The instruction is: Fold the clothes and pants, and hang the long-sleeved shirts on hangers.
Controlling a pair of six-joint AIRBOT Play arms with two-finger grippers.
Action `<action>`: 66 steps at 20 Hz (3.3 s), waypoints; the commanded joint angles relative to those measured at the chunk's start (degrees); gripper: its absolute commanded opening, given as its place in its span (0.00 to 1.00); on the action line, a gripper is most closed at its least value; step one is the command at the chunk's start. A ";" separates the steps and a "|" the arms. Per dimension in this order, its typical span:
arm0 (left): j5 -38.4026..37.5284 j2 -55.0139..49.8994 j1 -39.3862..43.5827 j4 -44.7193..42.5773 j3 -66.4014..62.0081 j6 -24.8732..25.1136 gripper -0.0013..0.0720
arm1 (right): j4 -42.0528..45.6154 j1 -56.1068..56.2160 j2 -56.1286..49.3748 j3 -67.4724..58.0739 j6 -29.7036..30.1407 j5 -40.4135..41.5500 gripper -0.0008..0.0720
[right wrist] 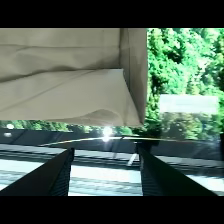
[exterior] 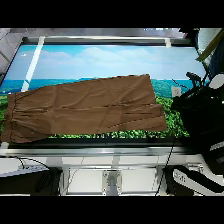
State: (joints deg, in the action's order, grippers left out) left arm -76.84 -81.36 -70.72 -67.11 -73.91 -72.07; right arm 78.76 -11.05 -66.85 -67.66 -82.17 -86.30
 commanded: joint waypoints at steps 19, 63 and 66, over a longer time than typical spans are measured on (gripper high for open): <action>14.08 12.37 -8.57 15.58 29.64 -1.05 0.97 | -26.34 -21.77 12.15 27.04 15.41 15.61 0.69; 16.31 1.77 -6.99 19.58 25.24 1.70 0.83 | -20.52 -21.77 12.17 24.52 10.97 14.12 0.68; 20.70 1.62 -6.03 24.28 25.24 4.79 0.83 | -20.50 -21.77 12.17 24.52 10.82 13.27 0.68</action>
State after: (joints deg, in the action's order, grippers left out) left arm -60.77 -79.31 -77.34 -47.92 -48.69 -69.91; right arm 58.39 -32.82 -54.72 -43.07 -70.81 -72.40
